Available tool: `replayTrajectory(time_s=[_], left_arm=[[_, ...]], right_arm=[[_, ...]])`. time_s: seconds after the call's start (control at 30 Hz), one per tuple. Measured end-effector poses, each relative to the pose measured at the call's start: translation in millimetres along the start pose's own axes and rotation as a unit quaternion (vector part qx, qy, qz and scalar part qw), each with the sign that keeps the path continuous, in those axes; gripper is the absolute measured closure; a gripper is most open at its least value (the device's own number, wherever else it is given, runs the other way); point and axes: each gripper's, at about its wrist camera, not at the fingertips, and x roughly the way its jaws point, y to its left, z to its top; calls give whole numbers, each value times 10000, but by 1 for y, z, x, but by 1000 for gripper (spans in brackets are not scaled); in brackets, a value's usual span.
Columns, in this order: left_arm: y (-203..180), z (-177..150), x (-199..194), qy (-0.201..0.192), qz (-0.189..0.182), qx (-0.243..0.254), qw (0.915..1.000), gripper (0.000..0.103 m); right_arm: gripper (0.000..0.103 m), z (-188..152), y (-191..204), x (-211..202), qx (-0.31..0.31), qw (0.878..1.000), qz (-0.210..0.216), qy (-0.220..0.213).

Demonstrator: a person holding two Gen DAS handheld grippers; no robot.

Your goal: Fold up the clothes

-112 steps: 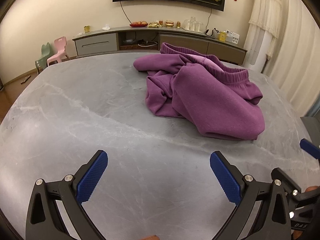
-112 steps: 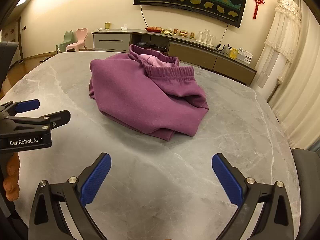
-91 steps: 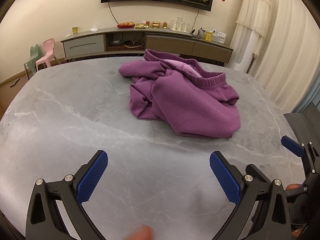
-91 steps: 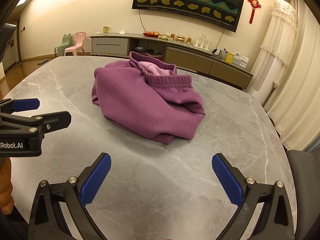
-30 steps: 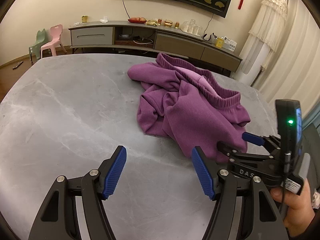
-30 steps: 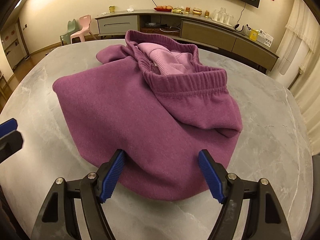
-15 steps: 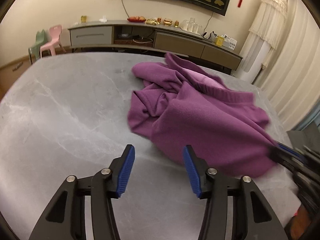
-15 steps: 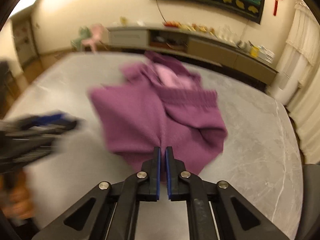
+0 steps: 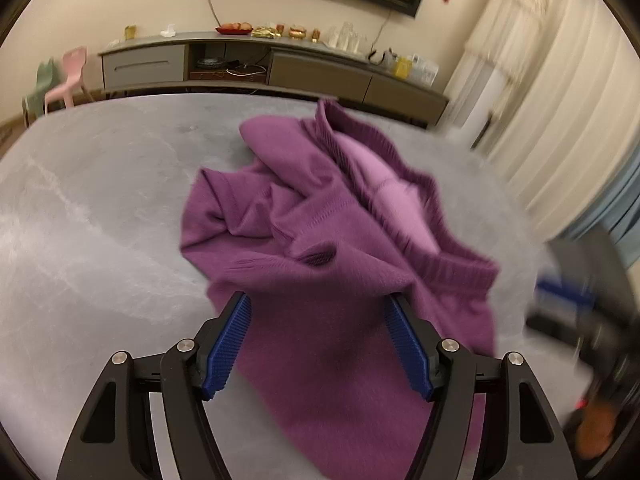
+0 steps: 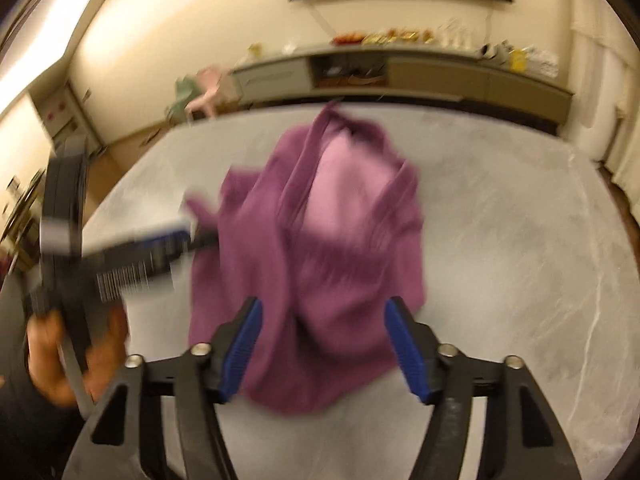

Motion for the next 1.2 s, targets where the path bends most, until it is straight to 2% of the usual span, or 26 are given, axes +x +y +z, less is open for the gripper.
replayTrajectory(time_s=[0.03,0.07,0.1,0.13,0.17,0.23,0.3,0.33,0.37,0.4,0.43,0.5,0.57,0.67,0.77,0.83,0.97,1.17,1.2], left_arm=[[2,-2,6,52,130,45,9999,65],[11,-3,12,171,287,-49,9994,97],[20,-4,19,291,445,-142,9985,97],[33,-3,22,376,575,-312,9971,97],[51,-1,20,402,670,-573,9953,97],[83,3,9,362,807,-1030,9907,98],[100,8,-5,260,674,-1311,9887,93],[103,11,-13,192,470,-1412,9887,88],[103,14,-24,87,295,-1489,9884,76],[102,16,-35,-44,229,-1505,9883,63],[99,18,-46,-204,205,-1496,9883,57],[85,24,-69,-529,209,-1366,9890,39],[64,33,-80,-589,-110,-1247,9904,32],[33,55,-67,-264,-781,-1118,9903,29],[-8,80,-37,226,-1122,-770,9904,29],[-33,86,-22,457,-1155,-512,9909,29],[-76,96,9,961,-1385,-86,9857,29],[-94,95,49,1618,-1335,-17,9777,29],[-95,93,55,1717,-1353,-13,9758,32]], right_arm=[[32,9,-1,15,-10,10000,-54,46],[32,15,-4,34,-77,9997,-91,226],[41,21,-7,57,-184,9986,-105,493],[93,27,-12,74,-268,9971,-154,690],[92,33,-20,74,-212,9973,-232,664],[92,49,-41,52,128,9991,-290,264],[92,60,-47,19,221,9994,-217,-133],[92,61,-45,10,144,9996,-187,-182],[92,58,-40,7,49,9997,-176,-171],[92,55,-36,6,-46,9997,-185,-143],[92,51,-32,6,-121,9997,-179,-117],[92,41,-27,12,-183,9997,-150,-89],[91,28,-21,15,-213,9997,-102,-53],[91,15,-14,22,-245,9997,39,-25],[91,8,-7,15,-341,9993,118,-95],[91,6,-6,10,-348,9992,156,-119],[91,4,-9,7,-328,9991,225,-129],[91,3,-4,1,-397,9983,390,-195],[91,3,-3,0,-417,9981,397,-204]])
